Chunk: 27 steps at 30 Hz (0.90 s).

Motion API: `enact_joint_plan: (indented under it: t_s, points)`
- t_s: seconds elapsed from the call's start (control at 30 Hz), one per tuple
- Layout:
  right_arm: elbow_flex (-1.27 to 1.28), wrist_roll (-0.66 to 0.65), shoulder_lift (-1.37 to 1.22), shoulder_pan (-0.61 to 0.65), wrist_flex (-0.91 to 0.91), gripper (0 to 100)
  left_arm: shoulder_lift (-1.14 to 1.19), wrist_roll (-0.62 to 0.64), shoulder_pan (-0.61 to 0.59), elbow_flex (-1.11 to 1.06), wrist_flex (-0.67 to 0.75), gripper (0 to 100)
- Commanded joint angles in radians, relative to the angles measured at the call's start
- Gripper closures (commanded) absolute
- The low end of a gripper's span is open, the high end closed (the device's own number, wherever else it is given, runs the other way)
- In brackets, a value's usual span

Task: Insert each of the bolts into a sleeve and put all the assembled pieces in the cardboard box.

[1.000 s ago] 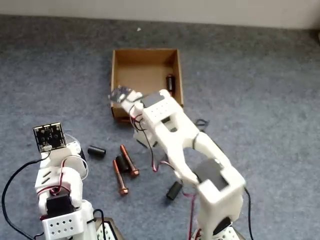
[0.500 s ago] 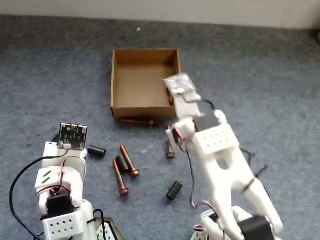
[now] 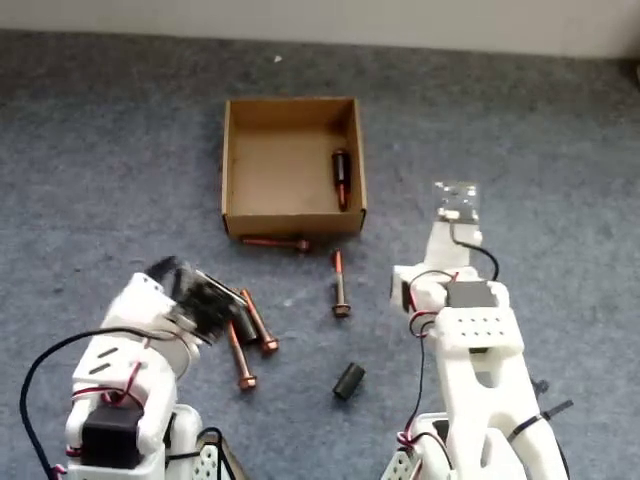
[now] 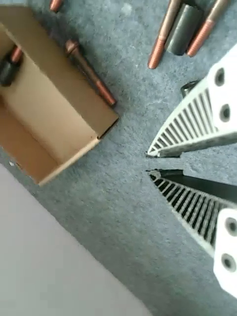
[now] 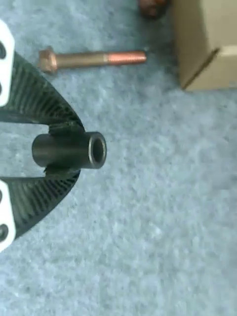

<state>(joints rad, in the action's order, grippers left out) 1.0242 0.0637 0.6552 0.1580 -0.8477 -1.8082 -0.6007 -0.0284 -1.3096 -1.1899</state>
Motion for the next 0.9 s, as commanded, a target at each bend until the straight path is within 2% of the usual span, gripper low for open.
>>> enact_joint_plan:
  t_s: [0.0,0.1,0.3,0.47,0.6,0.87]
  points:
    - [-0.010,0.012,0.035,-0.054,0.065,99.3,0.015,-0.130,0.077,0.048,-0.040,88]
    - [-0.010,0.012,0.035,-0.054,0.065,99.3,0.117,-0.204,0.082,0.073,-0.037,88]
    - [-0.008,0.012,0.035,-0.058,0.065,99.3,0.530,-0.327,0.091,0.268,-0.066,87]
    - [-0.008,0.012,0.035,-0.062,0.065,99.3,0.802,-0.433,0.188,0.358,-0.058,87]
    - [-0.013,0.012,0.035,-0.111,0.065,99.3,0.957,-0.436,0.282,0.384,-0.057,81]
    - [-0.018,0.012,0.035,-0.197,0.065,99.3,1.264,-0.440,0.397,0.415,0.014,81]
